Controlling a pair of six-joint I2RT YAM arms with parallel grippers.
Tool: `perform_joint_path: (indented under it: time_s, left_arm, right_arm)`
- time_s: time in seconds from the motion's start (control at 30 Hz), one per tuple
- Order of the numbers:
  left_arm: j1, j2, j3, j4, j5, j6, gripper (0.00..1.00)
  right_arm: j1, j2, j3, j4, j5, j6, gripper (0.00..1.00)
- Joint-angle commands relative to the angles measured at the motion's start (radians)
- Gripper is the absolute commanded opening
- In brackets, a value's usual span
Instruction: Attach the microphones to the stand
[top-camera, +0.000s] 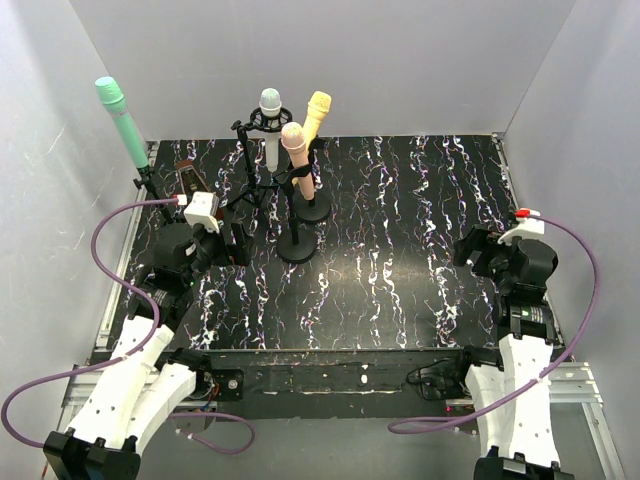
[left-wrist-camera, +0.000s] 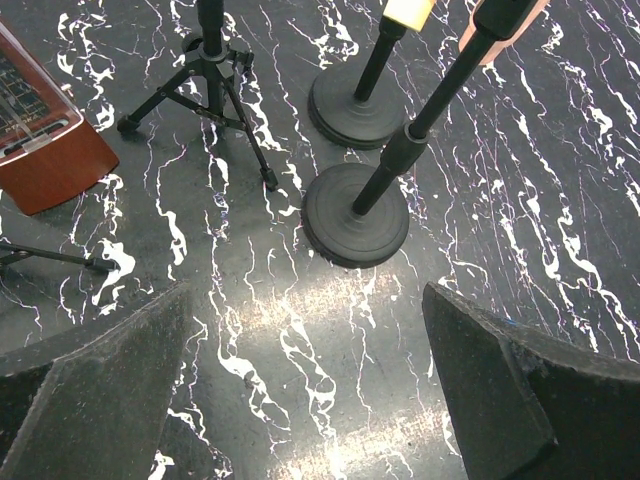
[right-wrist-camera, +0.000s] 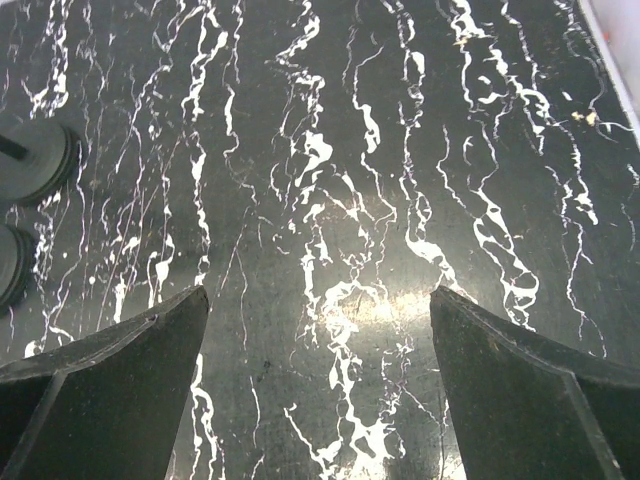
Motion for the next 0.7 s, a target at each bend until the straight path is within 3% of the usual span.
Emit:
perform_joint_path:
  time_s: [0.0, 0.67]
  left_arm:
    - [0.003, -0.006, -0.001, -0.001, 0.004, 0.015, 0.98]
    - [0.002, -0.001, -0.008, -0.006, -0.045, 0.018, 0.98]
  right_arm:
    - [-0.045, -0.022, 0.024, 0.072, -0.003, 0.046, 0.98]
    - [-0.071, -0.1, 0.016, 0.078, -0.05, 0.031, 0.98]
